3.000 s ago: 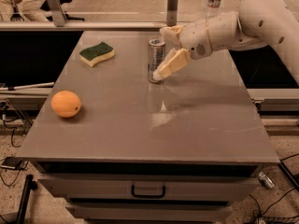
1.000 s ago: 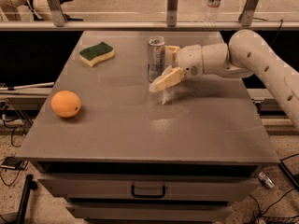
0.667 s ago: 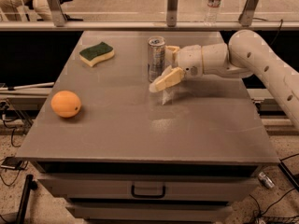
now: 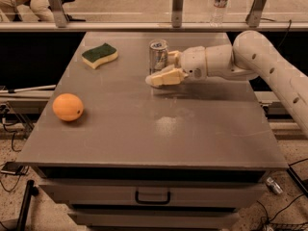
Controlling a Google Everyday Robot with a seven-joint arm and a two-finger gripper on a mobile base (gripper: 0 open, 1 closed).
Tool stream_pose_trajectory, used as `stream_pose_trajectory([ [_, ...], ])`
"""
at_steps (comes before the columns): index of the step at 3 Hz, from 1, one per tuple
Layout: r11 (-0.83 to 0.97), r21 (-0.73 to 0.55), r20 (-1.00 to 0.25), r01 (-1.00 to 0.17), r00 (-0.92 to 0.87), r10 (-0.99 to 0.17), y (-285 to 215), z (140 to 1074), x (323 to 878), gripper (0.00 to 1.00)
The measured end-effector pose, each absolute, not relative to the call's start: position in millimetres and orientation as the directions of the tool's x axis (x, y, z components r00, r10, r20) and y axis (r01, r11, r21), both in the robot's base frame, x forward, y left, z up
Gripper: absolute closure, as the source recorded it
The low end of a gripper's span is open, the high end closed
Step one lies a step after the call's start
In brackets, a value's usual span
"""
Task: Pick redbull can
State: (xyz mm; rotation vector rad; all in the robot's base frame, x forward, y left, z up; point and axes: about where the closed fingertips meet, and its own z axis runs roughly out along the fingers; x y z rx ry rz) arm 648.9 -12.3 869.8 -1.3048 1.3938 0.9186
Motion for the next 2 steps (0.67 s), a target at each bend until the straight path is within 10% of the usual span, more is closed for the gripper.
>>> stream_pose_trajectory([
  [2,0.139,-0.088,-0.970,-0.986,0.053,-0.238,-7.8,871.5,648.1,0.96],
])
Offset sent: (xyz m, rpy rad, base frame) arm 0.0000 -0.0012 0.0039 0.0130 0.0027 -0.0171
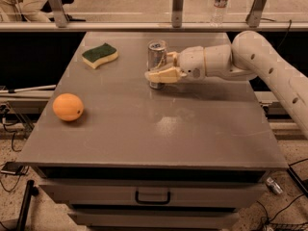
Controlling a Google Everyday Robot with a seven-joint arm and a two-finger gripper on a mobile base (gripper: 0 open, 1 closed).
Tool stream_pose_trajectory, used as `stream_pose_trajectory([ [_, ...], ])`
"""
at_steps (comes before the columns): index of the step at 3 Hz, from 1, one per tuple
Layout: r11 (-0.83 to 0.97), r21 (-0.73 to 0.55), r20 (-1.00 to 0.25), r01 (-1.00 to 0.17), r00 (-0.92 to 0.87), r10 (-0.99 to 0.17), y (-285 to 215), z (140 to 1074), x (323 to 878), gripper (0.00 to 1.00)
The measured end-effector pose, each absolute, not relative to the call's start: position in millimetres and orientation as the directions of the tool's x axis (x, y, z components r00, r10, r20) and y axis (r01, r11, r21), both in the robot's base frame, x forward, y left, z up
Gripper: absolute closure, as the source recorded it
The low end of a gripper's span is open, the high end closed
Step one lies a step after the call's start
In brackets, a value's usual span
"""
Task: Pick redbull can
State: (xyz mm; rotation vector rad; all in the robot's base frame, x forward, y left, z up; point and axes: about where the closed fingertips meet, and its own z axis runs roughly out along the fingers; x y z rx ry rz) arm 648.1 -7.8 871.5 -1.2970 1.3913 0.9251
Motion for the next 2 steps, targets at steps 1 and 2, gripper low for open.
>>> stream_pose_trajectory([
  [1,0.147,-0.097,-0.974,-0.984,0.063,-0.219,-9,888,647,1.00],
  [2,0.108,-0.104,-0.977,-0.989,0.081,-0.195,4,938,633,1.00],
])
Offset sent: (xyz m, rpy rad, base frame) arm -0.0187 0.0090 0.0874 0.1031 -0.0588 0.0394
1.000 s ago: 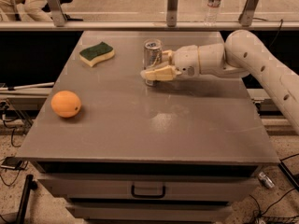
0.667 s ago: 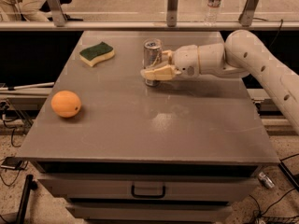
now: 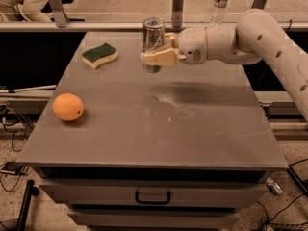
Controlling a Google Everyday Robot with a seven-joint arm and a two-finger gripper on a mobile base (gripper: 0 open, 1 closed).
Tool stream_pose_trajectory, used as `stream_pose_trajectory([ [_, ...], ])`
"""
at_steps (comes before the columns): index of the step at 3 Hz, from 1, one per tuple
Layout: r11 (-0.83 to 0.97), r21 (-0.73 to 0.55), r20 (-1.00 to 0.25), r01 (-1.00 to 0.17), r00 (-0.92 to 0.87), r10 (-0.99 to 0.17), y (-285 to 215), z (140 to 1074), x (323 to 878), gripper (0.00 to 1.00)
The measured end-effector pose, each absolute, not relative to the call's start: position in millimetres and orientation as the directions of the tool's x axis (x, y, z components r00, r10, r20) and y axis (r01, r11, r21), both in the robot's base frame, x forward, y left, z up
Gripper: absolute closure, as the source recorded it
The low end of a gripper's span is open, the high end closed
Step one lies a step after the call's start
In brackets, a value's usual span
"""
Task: Pick redbull can
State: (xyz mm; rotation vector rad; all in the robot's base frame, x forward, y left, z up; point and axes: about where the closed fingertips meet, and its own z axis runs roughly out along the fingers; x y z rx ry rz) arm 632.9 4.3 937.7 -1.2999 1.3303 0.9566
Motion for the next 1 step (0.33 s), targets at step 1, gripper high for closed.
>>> stream_pose_trajectory([
  [1,0.107,-0.099,-0.978,-0.989,0.077,-0.196,4.9,938.5,632.5,1.00],
])
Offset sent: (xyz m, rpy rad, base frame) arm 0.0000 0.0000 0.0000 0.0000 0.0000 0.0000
